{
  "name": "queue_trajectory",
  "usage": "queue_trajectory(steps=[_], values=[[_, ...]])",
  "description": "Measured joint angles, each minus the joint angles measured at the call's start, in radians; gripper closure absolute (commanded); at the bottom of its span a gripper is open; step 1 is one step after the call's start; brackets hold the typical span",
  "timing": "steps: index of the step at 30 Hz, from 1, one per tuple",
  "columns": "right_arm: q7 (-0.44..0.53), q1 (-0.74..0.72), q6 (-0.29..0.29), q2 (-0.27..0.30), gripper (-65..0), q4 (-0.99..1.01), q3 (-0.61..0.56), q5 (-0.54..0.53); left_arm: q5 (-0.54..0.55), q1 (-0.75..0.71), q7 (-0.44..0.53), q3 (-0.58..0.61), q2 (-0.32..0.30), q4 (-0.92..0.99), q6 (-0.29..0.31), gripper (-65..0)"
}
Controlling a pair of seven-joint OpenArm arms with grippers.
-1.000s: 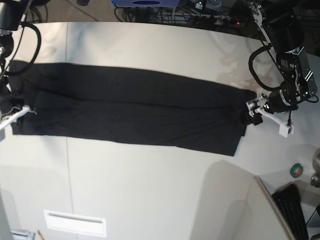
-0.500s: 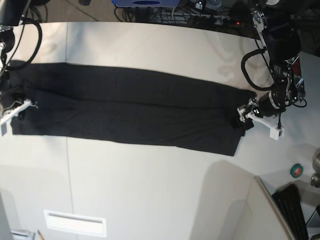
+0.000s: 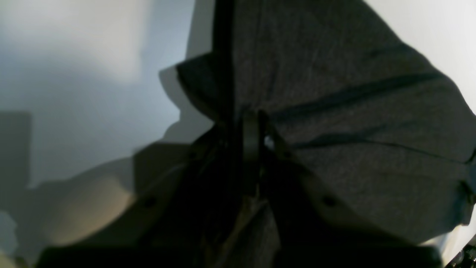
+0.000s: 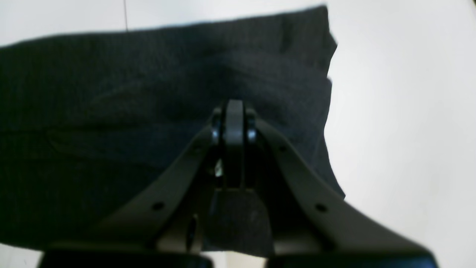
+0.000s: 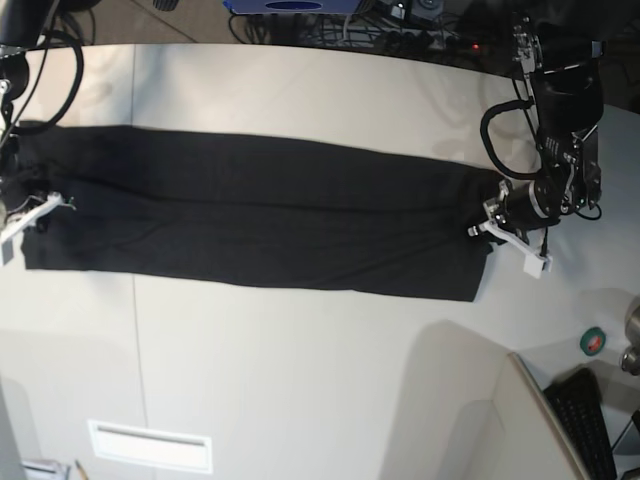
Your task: Layout the t-shirt on the table in an organized manner, then fold the t-shirt properly
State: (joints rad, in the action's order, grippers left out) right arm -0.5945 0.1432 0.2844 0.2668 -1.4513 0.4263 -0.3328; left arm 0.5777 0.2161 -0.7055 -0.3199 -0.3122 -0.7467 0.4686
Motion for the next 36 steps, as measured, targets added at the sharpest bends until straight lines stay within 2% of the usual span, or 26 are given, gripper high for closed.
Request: queue_trajectory(steps=[4,6,8,11,14,19,26,30,34,36], values=[[0.000,0.000,0.000,0.000,0.0,0.000,0.000,-0.001,-0.011,0.003,-0.022,-0.015,-0.032,0.000,-0.001,0.0],[-0.001,-0.001,0.000,0.001,0.0,0.000,0.000,0.000,-0.047,-0.010,-0.040,-0.092,-0.043,-0.037,-0.027,0.0],[0.000,0.000,0.000,0.000,0.0,0.000,0.000,-0.001,-0.087,-0.053,-0.032,-0.159,-0.061,-0.104,-0.059,0.0],[0.000,0.000,0.000,0.001,0.0,0.000,0.000,-0.001,-0.100,-0.131,-0.045,-0.179,-0.107,-0.243,-0.058,0.0],[-0.001,0.001,0.000,0.000,0.0,-0.001,0.000,-0.001,-0.074,-0.185,-0.063,-0.184,-0.103,-0.406,-0.052,0.0],[0.001,0.000,0.000,0.001,0.0,-0.001,0.002,-0.001,-0.086,-0.317,-0.186,-0.174,-0.058,-0.639,-0.054,0.0],[0.000,-0.006,0.000,0.001,0.0,-0.001,0.001,0.000,-0.068,-0.343,-0.358,-0.169,0.103,-0.882,-0.047,0.0],[0.000,-0.007,0.000,-0.001,0.0,-0.001,0.001,-0.002,-0.096,-0.328,-0.424,-0.046,0.131,-0.898,-0.058,0.0],[0.000,-0.007,0.000,-0.001,0.0,-0.001,0.001,-0.001,-0.079,-0.298,-0.406,0.090,0.176,-0.900,-0.187,0.0],[0.001,-0.007,0.000,-0.001,0.0,-0.001,0.001,-0.002,-0.079,-0.282,-0.414,0.166,0.180,-0.898,-0.202,0.0]])
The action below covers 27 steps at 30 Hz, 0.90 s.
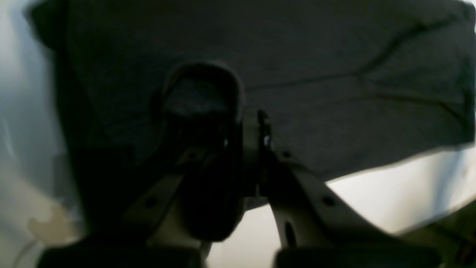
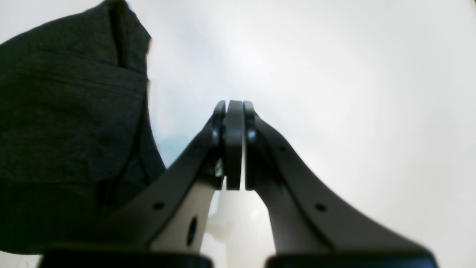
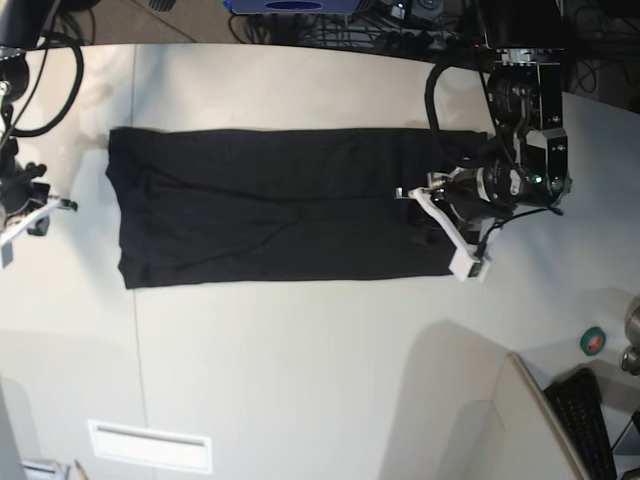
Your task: Layout the t-shirt on the table in an organized manner, then fold the t-shirt properly
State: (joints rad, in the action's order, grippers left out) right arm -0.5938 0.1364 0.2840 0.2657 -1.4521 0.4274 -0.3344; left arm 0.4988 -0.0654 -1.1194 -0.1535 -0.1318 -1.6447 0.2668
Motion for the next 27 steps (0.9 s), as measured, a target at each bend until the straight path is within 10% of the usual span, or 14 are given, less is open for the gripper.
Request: queue_trajectory(steps=[27], values=[[-0.001,0.000,0.000,0.000,0.0,0.000,0.000,0.000,0.004,0.148,0.004,0.171,0.134,0.147,-0.099,0.0]])
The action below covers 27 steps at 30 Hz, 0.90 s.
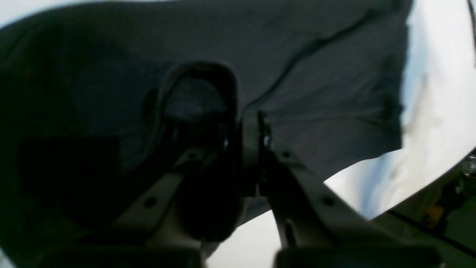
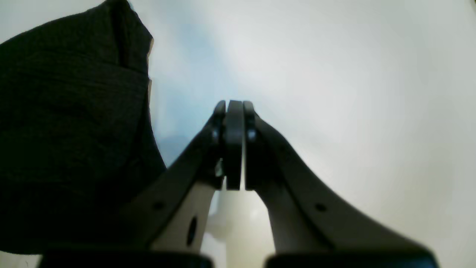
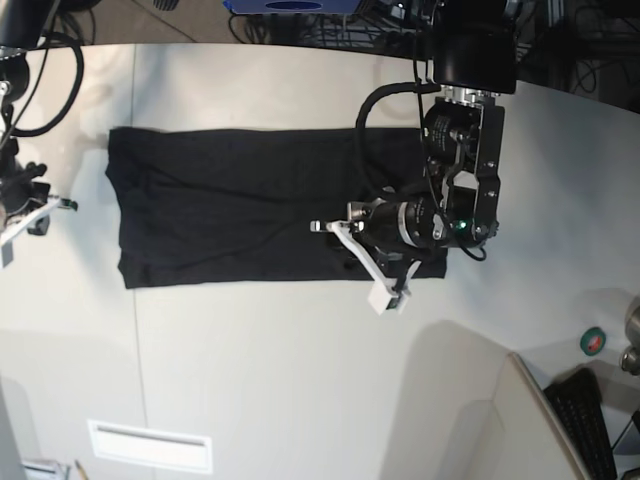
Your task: Layout the t-shirt on the table in an organized manner, then fold the t-shirt properly
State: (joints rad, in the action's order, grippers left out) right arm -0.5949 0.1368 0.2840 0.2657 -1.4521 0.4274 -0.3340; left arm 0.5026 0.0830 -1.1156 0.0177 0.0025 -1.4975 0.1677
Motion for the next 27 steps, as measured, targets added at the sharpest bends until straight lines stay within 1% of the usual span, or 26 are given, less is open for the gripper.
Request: queue_trajectory(steps=[2,7,10,13,22,27], values=[[0.000,0.000,0.000,0.000,0.0,0.000,0.000,0.000,0.000,-0.003,0.000,0.003,0.006,0.000,0.000,0.0],[0.000,0.000,0.000,0.000,0.0,0.000,0.000,0.000,-0.005,-0.003,-0.001,0.003,-0.003,0.001,-0.001,0.0],[0.000,-0.003,0.000,0.000,0.0,0.000,0.000,0.000,-0.005,0.000,0.004,0.048,-0.011,0.026,-0.001,0.0],[0.001,-0.011,0.000,0.000,0.0,0.000,0.000,-0.001,-0.004,-0.006,-0.003,0.080,-0.003,0.053,-0.001,0.0],[0.000,-0.011,0.000,0.000,0.0,0.000,0.000,0.000,-0.005,-0.002,0.001,0.071,-0.003,0.055,-0.001,0.0],[0.000,-0.011,0.000,0.000,0.0,0.000,0.000,0.000,-0.005,0.027,0.001,0.076,-0.003,0.055,-0.002,0.0]])
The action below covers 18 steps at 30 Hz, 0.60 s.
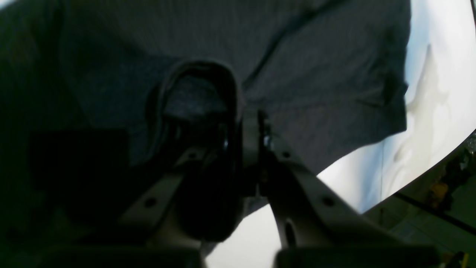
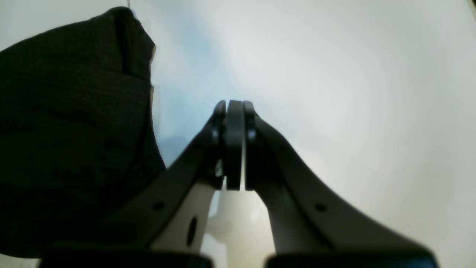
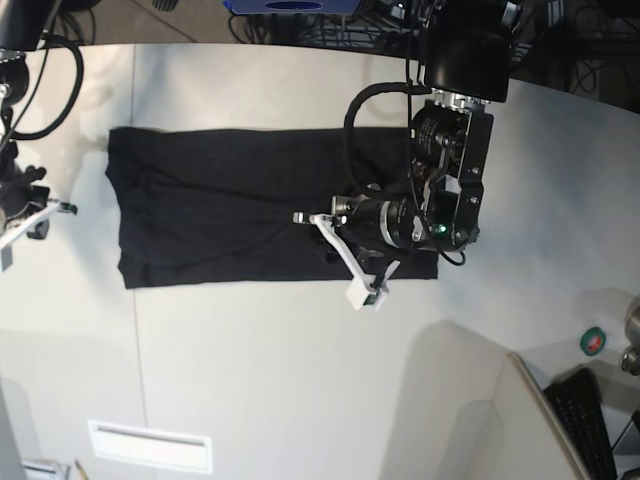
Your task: Layout the t-shirt on the table in an organized manner, then fold the t-shirt properly
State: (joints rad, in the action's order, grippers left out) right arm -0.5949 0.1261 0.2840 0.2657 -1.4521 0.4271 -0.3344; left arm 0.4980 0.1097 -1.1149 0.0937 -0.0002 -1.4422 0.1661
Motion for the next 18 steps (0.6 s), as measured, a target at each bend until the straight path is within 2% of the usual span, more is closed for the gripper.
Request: queue_trajectory(steps=[5,9,11,12,16,18], values=[[0.000,0.000,0.000,0.000,0.0,0.000,0.000,0.000,0.001,0.010,-0.001,0.002,0.000,0.006,0.000,0.0],[0.000,0.000,0.000,0.000,0.0,0.000,0.000,0.000,0.000,0.051,0.003,0.027,-0.001,0.082,-0.003,-34.4],[0.000,0.000,0.000,0.000,0.0,0.000,0.000,0.000,-0.001,0.077,0.006,0.096,0.003,0.138,-0.002,-46.7],[0.002,0.000,0.000,0.000,0.0,0.000,-0.002,0.000,0.001,0.091,0.006,0.129,0.019,0.171,-0.002,-49.7],[0.001,-0.001,0.000,-0.018,0.0,0.000,0.000,0.001,0.013,0.118,0.052,0.196,0.112,0.222,-0.001,-50.2],[-0.001,0.000,0.000,-0.032,0.0,0.000,0.000,0.000,0.025,0.116,0.052,0.199,0.122,0.169,0.012,-46.9]])
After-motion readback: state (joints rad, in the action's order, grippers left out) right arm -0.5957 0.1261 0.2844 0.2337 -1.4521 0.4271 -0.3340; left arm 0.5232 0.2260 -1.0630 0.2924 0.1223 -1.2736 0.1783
